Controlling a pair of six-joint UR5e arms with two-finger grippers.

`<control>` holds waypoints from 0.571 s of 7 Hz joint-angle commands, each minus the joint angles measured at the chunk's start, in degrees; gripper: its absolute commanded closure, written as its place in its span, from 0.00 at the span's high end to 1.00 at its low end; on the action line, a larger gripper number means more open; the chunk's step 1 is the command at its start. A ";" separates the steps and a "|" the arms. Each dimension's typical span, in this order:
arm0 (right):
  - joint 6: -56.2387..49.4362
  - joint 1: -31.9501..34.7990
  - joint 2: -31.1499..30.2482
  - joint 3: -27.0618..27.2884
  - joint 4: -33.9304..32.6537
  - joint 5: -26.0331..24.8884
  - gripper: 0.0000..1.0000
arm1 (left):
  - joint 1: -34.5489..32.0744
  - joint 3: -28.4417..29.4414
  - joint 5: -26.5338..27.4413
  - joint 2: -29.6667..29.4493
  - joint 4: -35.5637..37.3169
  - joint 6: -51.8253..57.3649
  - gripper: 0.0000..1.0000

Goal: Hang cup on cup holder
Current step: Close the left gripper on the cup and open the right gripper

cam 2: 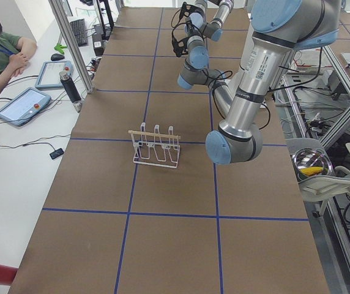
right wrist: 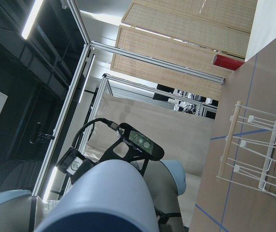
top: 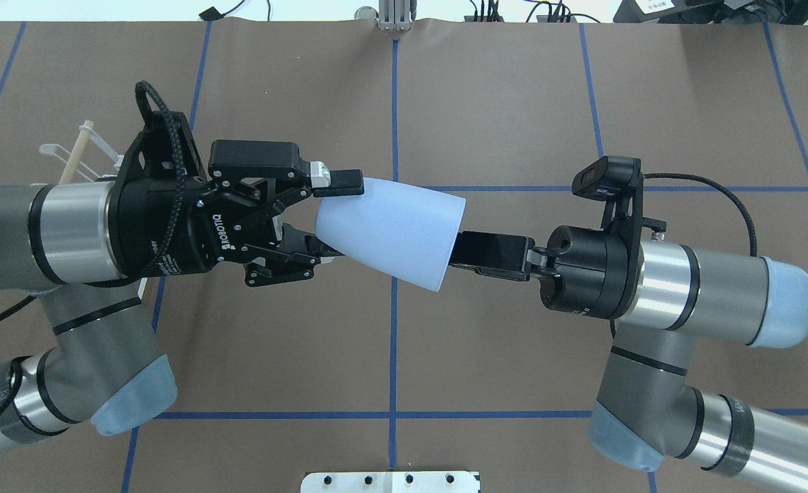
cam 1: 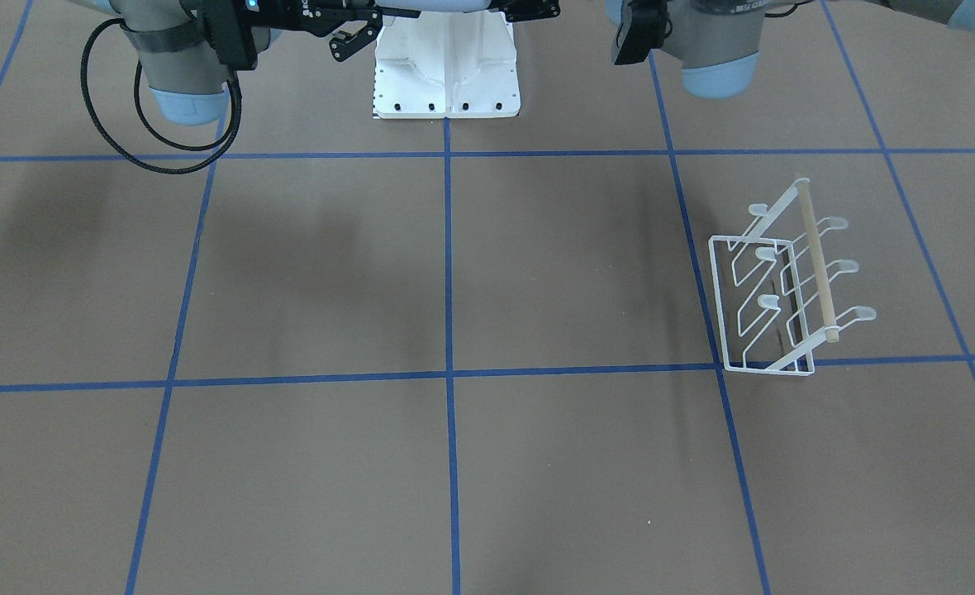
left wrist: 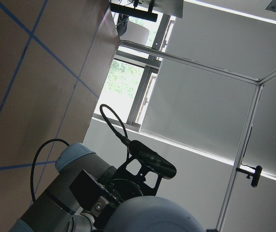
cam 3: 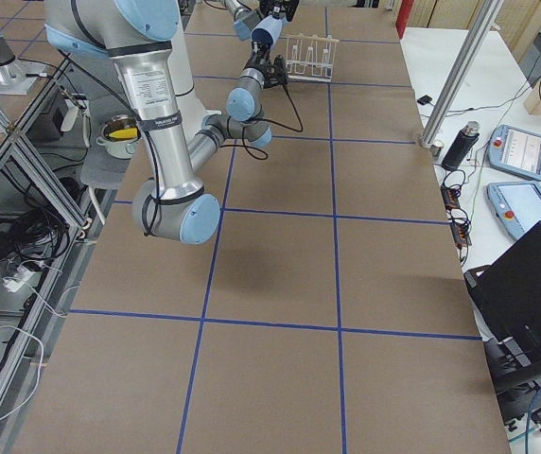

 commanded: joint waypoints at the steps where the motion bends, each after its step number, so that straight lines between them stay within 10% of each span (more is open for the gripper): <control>1: 0.16 0.10 0.05 0.15 0.02 -0.04 1.00 | 0.01 -0.09 -0.21 0.14 -0.12 -0.08 0.00; 4: 0.07 4.11 -1.35 0.15 0.20 0.39 1.00 | -0.25 -0.87 -0.38 1.01 0.05 0.36 0.00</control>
